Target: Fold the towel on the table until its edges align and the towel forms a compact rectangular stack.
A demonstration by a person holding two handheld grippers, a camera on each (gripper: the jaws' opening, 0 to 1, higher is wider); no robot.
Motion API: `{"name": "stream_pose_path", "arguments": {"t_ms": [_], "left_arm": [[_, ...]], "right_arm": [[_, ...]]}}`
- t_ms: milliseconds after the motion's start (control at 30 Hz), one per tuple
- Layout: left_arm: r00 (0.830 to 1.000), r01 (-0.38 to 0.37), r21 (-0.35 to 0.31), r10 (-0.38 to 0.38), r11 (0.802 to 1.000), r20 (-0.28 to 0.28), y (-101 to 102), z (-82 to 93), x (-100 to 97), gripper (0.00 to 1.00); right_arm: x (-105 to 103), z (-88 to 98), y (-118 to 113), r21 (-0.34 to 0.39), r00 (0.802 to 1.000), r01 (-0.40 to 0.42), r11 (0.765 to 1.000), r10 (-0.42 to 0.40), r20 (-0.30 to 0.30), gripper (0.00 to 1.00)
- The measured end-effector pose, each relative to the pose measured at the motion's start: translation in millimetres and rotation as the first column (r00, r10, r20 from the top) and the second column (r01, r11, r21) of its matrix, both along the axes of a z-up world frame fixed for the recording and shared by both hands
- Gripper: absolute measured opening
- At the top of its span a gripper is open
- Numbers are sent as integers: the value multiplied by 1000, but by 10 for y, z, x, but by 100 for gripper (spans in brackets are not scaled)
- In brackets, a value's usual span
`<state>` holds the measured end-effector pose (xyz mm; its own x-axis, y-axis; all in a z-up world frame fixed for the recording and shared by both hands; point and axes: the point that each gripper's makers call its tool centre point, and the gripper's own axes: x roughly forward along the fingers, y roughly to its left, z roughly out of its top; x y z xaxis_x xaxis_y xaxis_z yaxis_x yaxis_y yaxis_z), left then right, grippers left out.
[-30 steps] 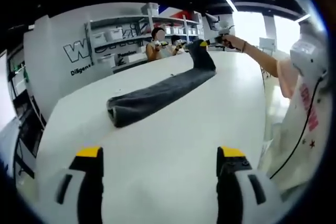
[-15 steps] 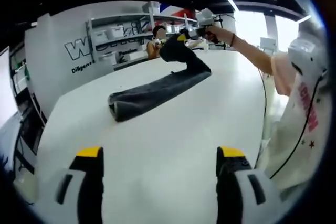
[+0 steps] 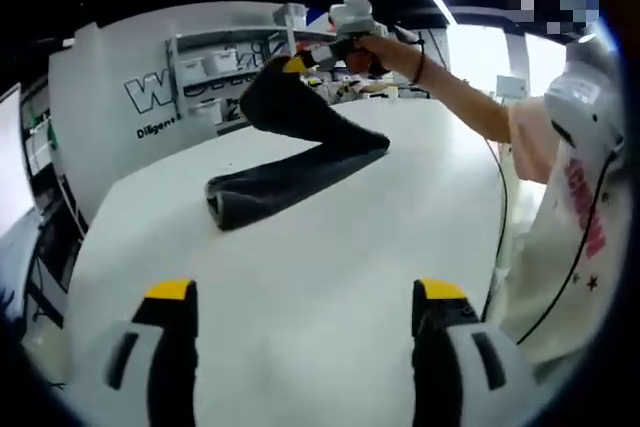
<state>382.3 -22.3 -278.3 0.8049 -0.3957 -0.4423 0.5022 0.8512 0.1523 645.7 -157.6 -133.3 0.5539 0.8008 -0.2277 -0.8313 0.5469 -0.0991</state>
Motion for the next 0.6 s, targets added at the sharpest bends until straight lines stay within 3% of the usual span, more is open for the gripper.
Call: {"name": "stream_pose_path", "arguments": {"t_ms": [167, 267, 433, 600], "left_arm": [[1000, -9, 2, 9, 1000, 0, 22, 11, -41, 93], [1000, -14, 3, 14, 1000, -1, 36, 11, -52, 93], [1000, -16, 2, 16, 1000, -3, 42, -2, -60, 93], [1000, -16, 1, 16, 1000, -5, 53, -14, -59, 93]], "right_arm": [[-124, -141, 396, -25, 999, -53, 998, 52, -9, 5], [-200, -325, 623, -56, 996, -82, 995, 81, -28, 5], [-431, -762, 956, -144, 985, -166, 976, 156, -77, 6], [-602, -1194, 1131, -219, 972, -222, 950, 198, -124, 6]]}}
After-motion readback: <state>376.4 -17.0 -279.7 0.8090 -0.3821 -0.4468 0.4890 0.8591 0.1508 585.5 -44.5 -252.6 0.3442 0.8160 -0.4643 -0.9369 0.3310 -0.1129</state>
